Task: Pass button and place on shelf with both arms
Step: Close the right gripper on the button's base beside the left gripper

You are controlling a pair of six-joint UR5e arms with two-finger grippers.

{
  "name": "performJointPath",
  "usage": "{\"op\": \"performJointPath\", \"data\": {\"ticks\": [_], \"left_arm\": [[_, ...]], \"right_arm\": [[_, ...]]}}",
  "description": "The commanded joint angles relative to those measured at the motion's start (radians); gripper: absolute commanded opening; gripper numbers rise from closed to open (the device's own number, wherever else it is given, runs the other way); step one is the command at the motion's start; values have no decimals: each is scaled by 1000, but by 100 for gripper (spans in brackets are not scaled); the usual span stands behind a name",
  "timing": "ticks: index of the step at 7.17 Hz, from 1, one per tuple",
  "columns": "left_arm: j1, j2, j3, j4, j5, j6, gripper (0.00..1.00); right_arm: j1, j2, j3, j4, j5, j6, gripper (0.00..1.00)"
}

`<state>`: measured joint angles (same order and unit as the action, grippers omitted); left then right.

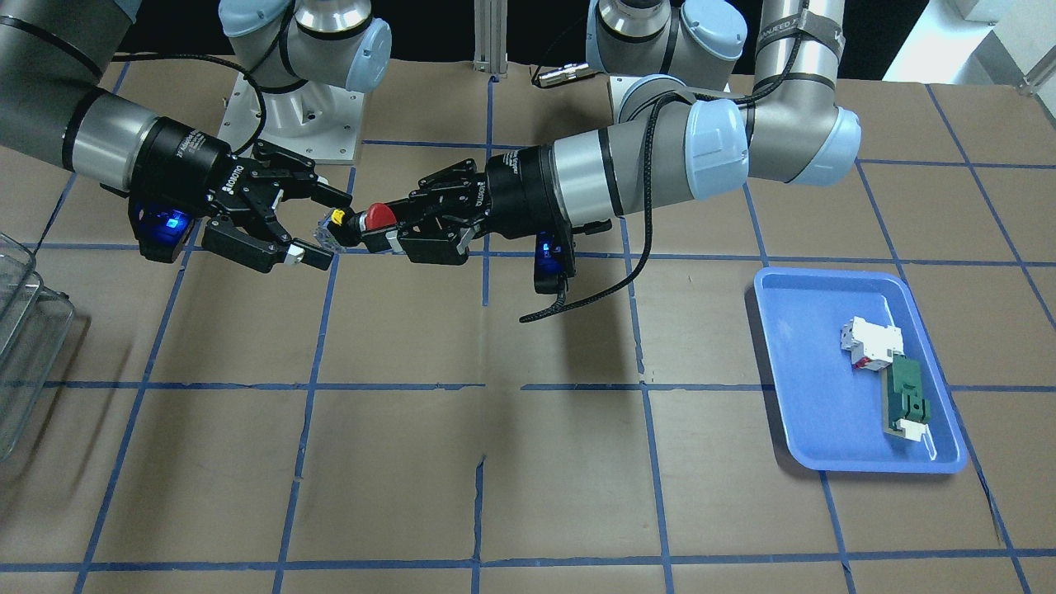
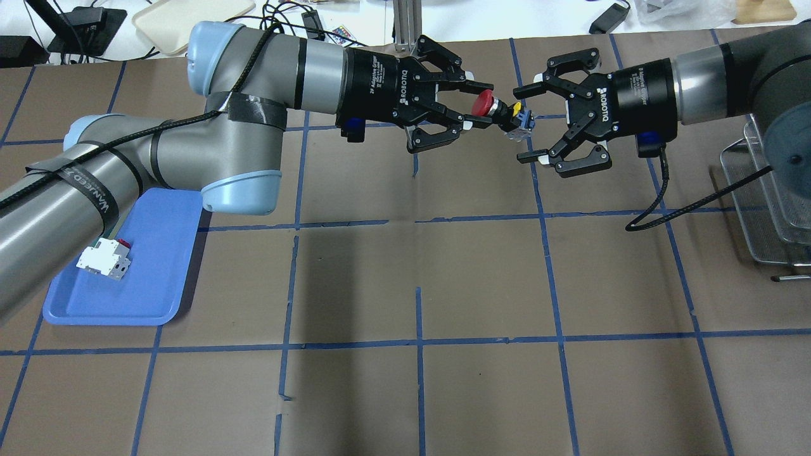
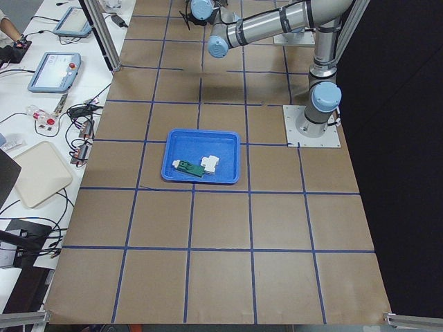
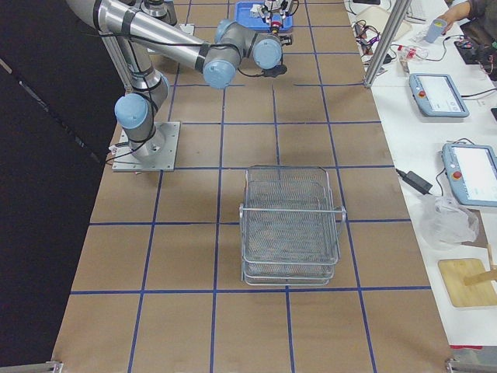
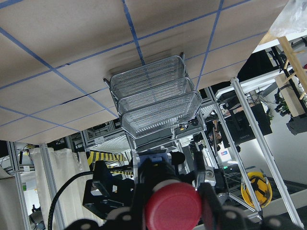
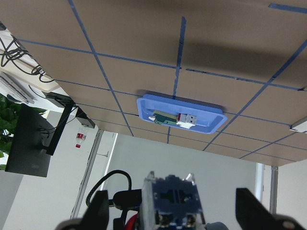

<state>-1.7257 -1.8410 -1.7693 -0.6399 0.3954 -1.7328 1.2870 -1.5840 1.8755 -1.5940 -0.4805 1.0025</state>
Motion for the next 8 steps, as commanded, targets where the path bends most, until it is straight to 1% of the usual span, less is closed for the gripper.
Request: {"op": "performJointPath", "data": {"ticks": [1, 3, 4, 5, 6, 8], "left_arm": [[0, 6, -2, 0, -1, -2, 0], [0, 6, -2, 0, 0, -2, 0], [0, 6, -2, 0, 0, -1, 0], [0, 5, -2, 0, -1, -2, 0], [0, 6, -2, 0, -1, -2, 0], [0, 8, -2, 0, -4, -1, 0]], "right_arm": [[0, -1, -3, 0, 5, 11, 90], [0, 1, 4, 0, 5, 10, 66], [0, -1, 2, 0, 6, 10, 44], [0, -1, 1, 0, 23, 11, 32], [0, -2, -2, 0, 25, 11, 21], [0, 1, -3, -1, 25, 10, 11]]}}
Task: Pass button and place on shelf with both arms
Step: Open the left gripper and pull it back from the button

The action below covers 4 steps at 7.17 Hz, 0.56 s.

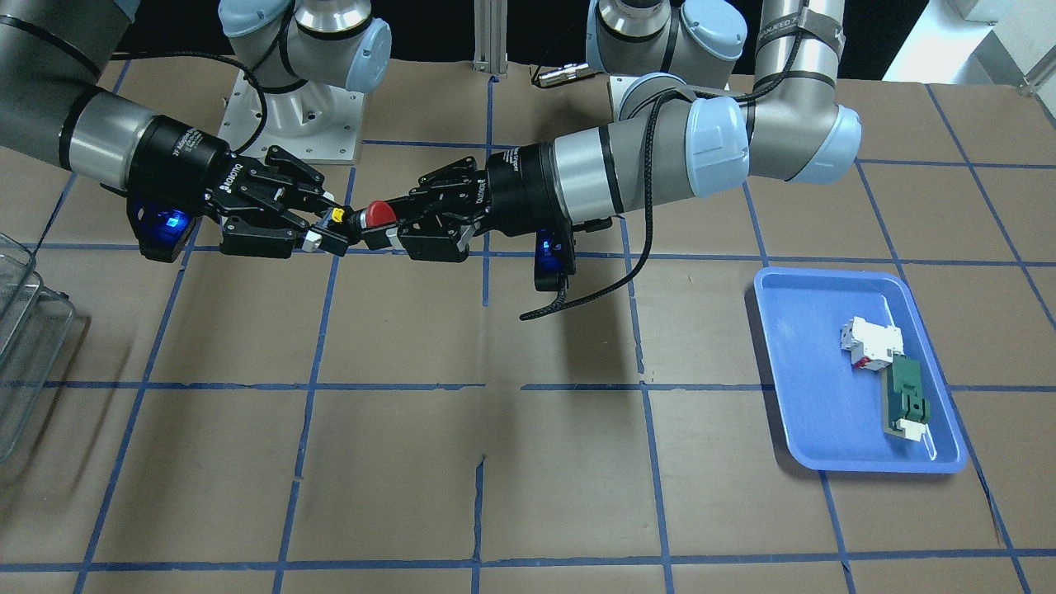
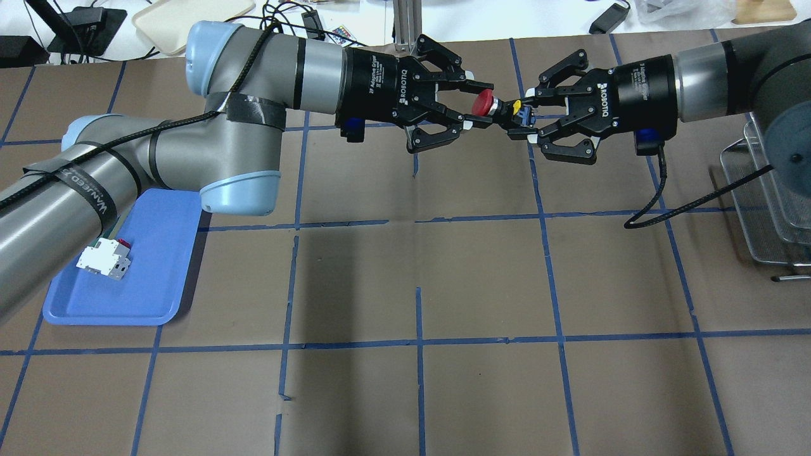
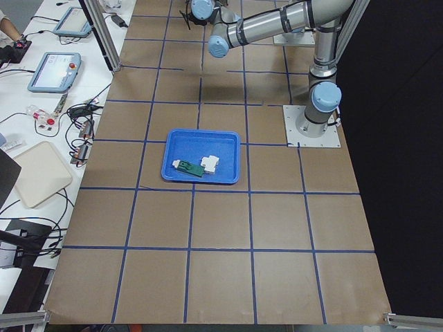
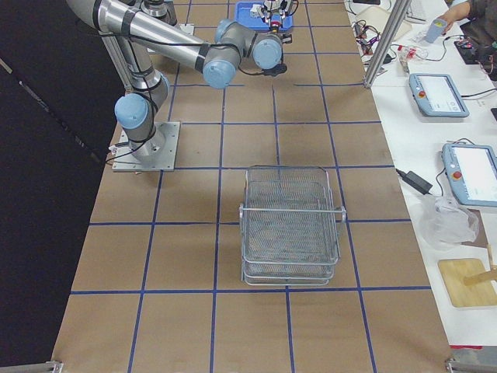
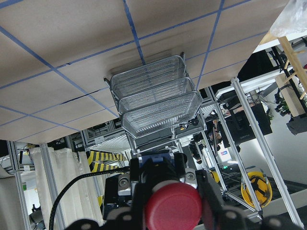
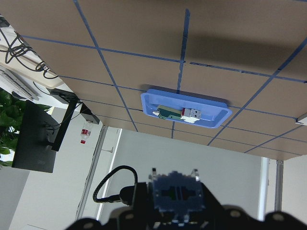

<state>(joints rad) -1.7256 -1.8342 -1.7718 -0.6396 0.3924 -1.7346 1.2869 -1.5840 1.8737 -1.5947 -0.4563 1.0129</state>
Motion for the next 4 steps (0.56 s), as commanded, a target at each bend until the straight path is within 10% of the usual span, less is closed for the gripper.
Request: {"op": "performJointPath", "data": {"ticks": [1, 2, 4], "left_arm": [[0, 1, 0, 0, -6, 4, 11], [0, 1, 6, 1, -10, 0, 99], [-3, 10, 14, 1, -12, 16, 100]], "right_arm": [[0, 2, -2, -1, 1, 0, 7], [0, 2, -2, -1, 1, 1, 6], [-4, 4, -4, -4, 1, -2, 3]]}}
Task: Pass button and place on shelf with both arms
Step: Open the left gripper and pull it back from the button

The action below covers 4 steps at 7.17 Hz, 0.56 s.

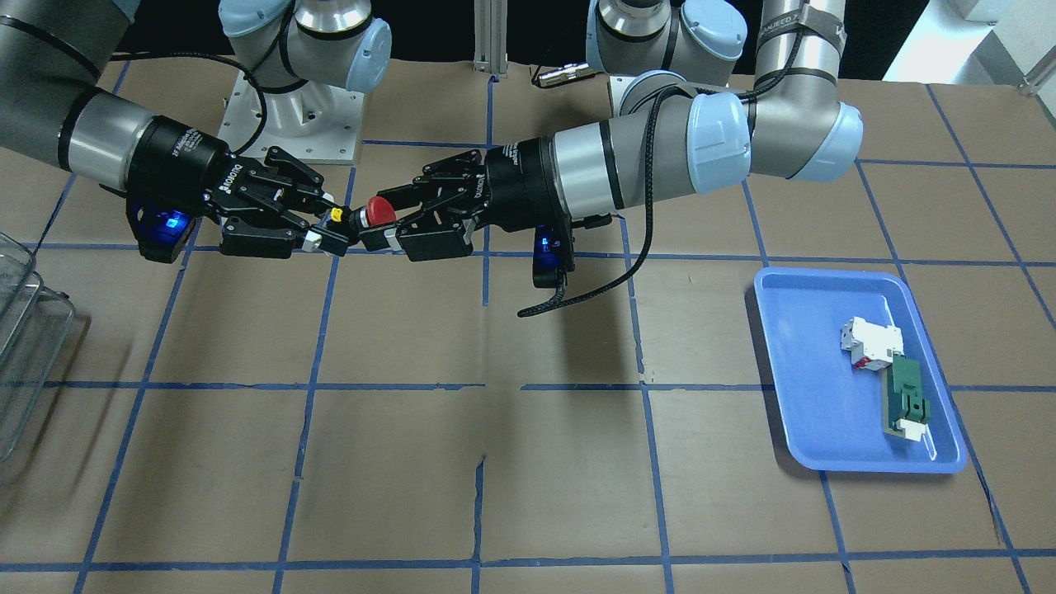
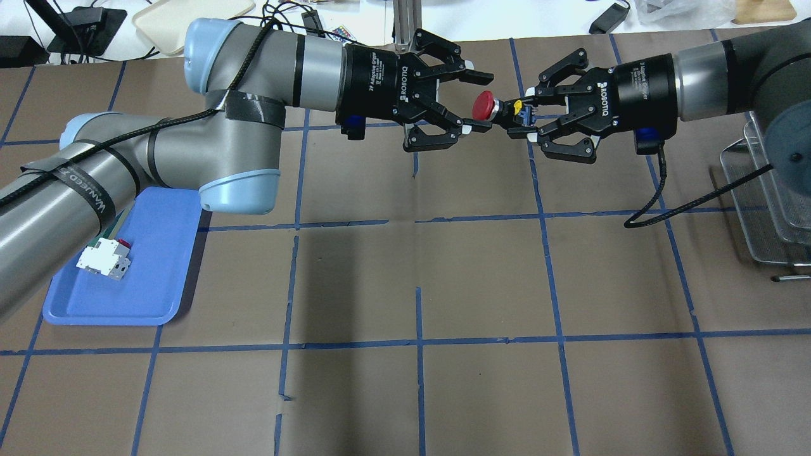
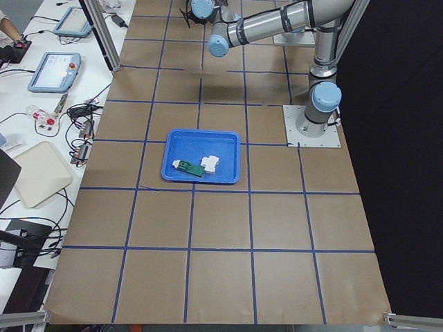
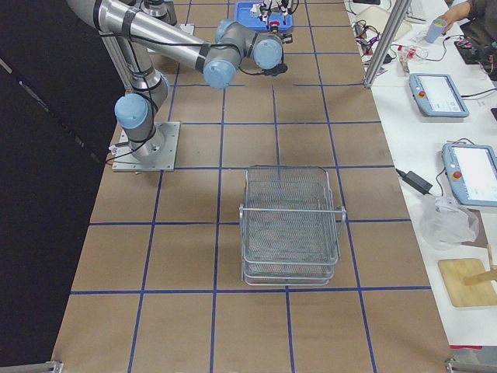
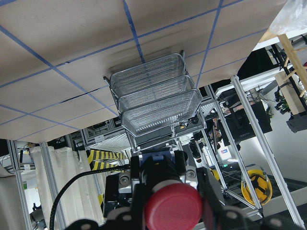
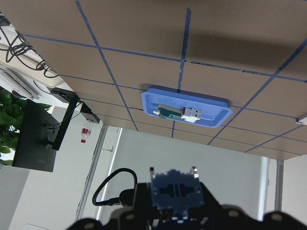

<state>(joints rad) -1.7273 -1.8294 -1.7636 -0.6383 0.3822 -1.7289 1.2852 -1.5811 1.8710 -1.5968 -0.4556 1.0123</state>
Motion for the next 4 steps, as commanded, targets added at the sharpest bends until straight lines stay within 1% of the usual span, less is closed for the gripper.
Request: {"op": "performJointPath", "data": {"ticks": [1, 2, 3, 4], "left_arm": [[-5, 15, 7, 0, 1, 11, 100], [3, 30, 19, -4, 23, 18, 100], [18, 48, 50, -7, 115, 40, 100], [25, 50, 84, -14, 169, 41, 100]], "right_arm": [[-9, 1, -3, -14, -5, -1, 2], [-29, 3, -7, -84, -26, -11, 2], [-70, 22, -30, -148, -131, -18, 2], [-73, 50, -74, -140, -218, -94, 2]]}}
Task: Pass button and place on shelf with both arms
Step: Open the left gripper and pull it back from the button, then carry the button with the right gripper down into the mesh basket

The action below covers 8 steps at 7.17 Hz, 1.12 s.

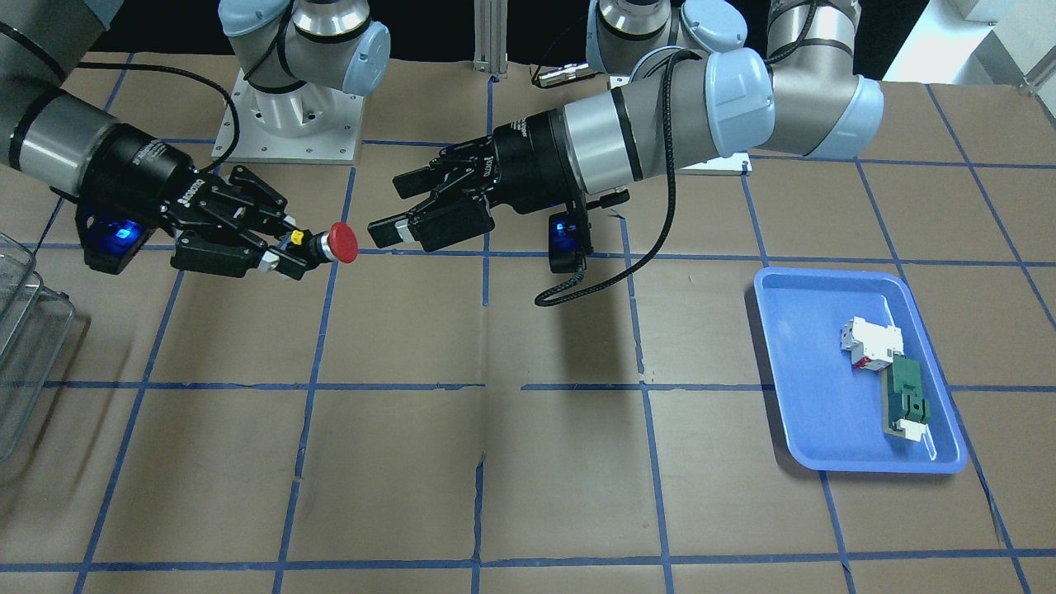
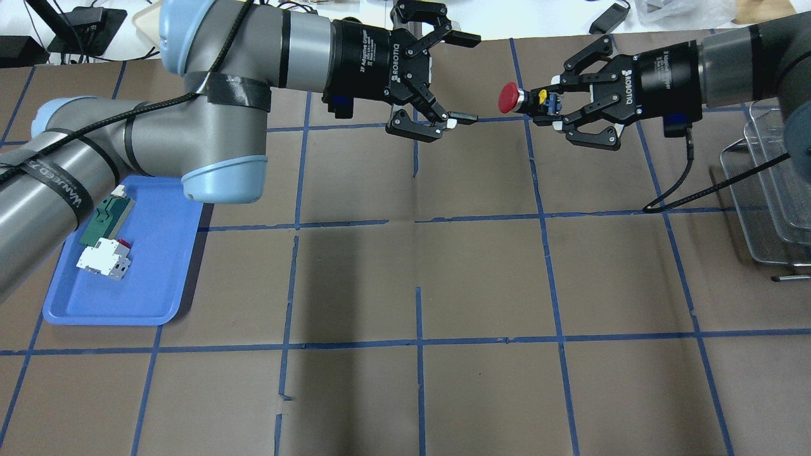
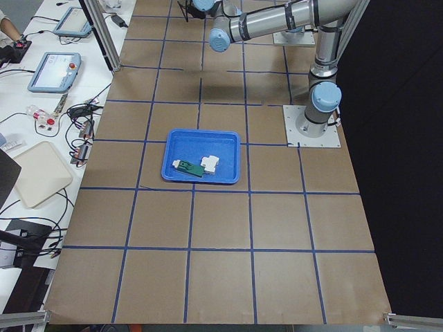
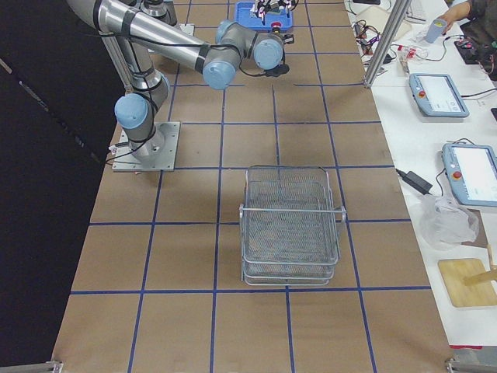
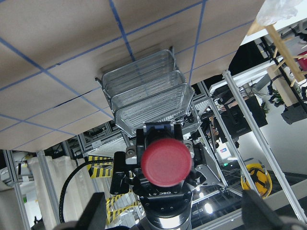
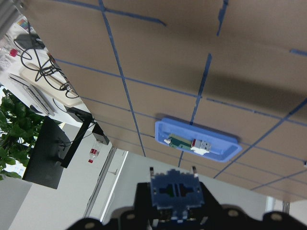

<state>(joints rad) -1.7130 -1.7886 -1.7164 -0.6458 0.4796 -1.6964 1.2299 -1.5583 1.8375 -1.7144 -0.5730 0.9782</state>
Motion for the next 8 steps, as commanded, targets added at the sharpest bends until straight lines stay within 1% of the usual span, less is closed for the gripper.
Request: {"op": "performJointPath", "data": {"ticks": [1, 2, 3, 4, 5, 6, 7, 8], "left_arm": [[10, 11, 43, -6, 120, 30, 100], [0, 15, 23, -6, 202, 70, 100], [-1, 15, 12, -9, 267, 120, 100], [-1, 11, 15, -21, 316, 147, 100], [1, 9, 12, -25, 353, 259, 100], [1, 8, 12, -26, 373, 324, 100], [1, 8, 20, -63, 376, 404, 100], [3, 18, 44, -210, 411, 593, 100]], "right_arm": [[-20, 35, -102, 11, -236, -149, 2], [-20, 41, -169, 115, -399, -347, 1], [-21, 64, -232, 190, -602, -554, 1], [-23, 95, -282, 238, -751, -705, 0], [-23, 102, -311, 245, -894, -865, 0], [-26, 125, -314, 217, -1015, -1038, 0], [-93, 151, -323, 170, -1068, -1198, 0], [-186, 176, -327, 151, -1058, -1310, 0]]}}
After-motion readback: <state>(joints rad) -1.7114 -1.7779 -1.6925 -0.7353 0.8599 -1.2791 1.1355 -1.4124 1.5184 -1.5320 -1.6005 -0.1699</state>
